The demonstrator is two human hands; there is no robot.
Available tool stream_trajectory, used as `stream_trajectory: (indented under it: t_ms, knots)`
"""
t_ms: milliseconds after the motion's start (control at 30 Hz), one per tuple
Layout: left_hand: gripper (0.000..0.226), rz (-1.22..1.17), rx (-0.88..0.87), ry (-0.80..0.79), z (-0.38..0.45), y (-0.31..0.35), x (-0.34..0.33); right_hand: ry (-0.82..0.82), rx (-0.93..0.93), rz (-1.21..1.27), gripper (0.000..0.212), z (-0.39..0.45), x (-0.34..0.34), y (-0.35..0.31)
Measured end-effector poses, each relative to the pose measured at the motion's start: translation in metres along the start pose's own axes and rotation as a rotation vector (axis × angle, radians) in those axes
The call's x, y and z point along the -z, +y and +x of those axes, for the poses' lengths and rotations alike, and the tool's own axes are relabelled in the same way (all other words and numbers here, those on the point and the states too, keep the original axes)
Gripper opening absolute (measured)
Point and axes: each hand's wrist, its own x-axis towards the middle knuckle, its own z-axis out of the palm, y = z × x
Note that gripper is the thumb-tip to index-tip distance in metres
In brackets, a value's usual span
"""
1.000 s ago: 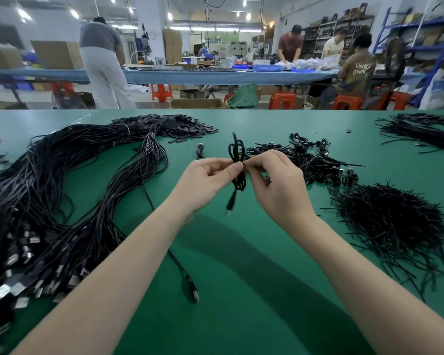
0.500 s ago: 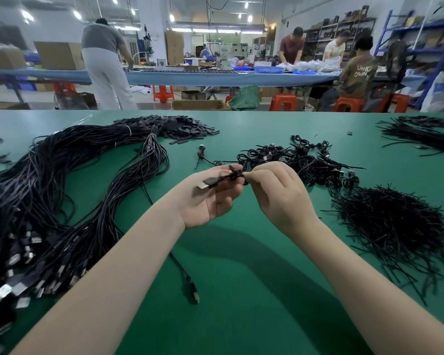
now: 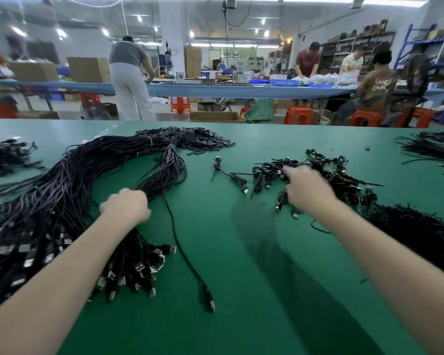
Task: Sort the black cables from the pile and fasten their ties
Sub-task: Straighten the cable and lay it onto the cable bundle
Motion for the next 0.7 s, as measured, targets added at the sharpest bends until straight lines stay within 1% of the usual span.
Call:
stream_trajectory:
  t_ms: [67,100,133,167,200,233,267,300,333,367,433,467,533,600,633,700]
  knots:
    - [0.054,-0.013,0.031,-0.089,0.006,-0.014,-0.012,-0.158,0.135,0.269,0.039,-0.033,-0.015,-0.043]
    - [0.059,-0.044,0.047,-0.090,0.007,-0.017,-0.015,-0.262,0.177,0.368,0.043,-0.053,-0.023,-0.066]
    - [0.058,-0.071,0.061,-0.077,0.007,-0.019,-0.016,-0.349,0.201,0.426,0.050,-0.071,-0.032,-0.090]
    - [0.051,-0.083,0.056,-0.065,0.008,-0.019,-0.016,-0.398,0.215,0.436,0.056,-0.088,-0.038,-0.113]
    - [0.043,-0.086,0.043,-0.071,0.008,-0.019,-0.014,-0.410,0.233,0.417,0.057,-0.099,-0.042,-0.132]
    - [0.042,-0.093,0.035,-0.103,0.006,-0.019,-0.010,-0.397,0.246,0.385,0.051,-0.105,-0.044,-0.147]
    - [0.050,-0.111,0.019,-0.148,0.004,-0.018,-0.008,-0.378,0.240,0.355,0.039,-0.107,-0.045,-0.158]
    - [0.066,-0.130,-0.006,-0.178,0.003,-0.018,-0.011,-0.369,0.238,0.319,0.030,-0.106,-0.043,-0.165]
    - [0.081,-0.132,-0.021,-0.177,0.000,-0.017,-0.015,-0.369,0.248,0.273,0.027,-0.103,-0.041,-0.169]
    - [0.086,-0.103,-0.034,-0.143,-0.003,-0.016,-0.022,-0.381,0.262,0.232,0.030,-0.100,-0.040,-0.170]
    - [0.078,-0.046,-0.067,-0.061,-0.010,-0.014,-0.034,-0.433,0.252,0.226,0.031,-0.093,-0.035,-0.166]
    - [0.074,-0.044,-0.082,-0.041,-0.011,-0.014,-0.038,-0.457,0.228,0.277,0.031,-0.089,-0.032,-0.162]
    - [0.070,-0.079,-0.080,-0.037,-0.009,-0.012,-0.040,-0.484,0.180,0.447,0.031,-0.081,-0.017,-0.150]
    - [0.067,-0.097,-0.067,-0.034,-0.005,-0.011,-0.042,-0.434,0.135,0.675,0.025,-0.079,0.008,-0.128]
    - [0.065,-0.100,-0.058,-0.041,-0.003,-0.010,-0.043,-0.409,0.125,0.850,0.022,-0.081,0.023,-0.113]
    - [0.065,-0.117,-0.051,-0.051,-0.001,-0.009,-0.045,-0.412,0.157,1.335,0.016,-0.093,0.055,-0.078]
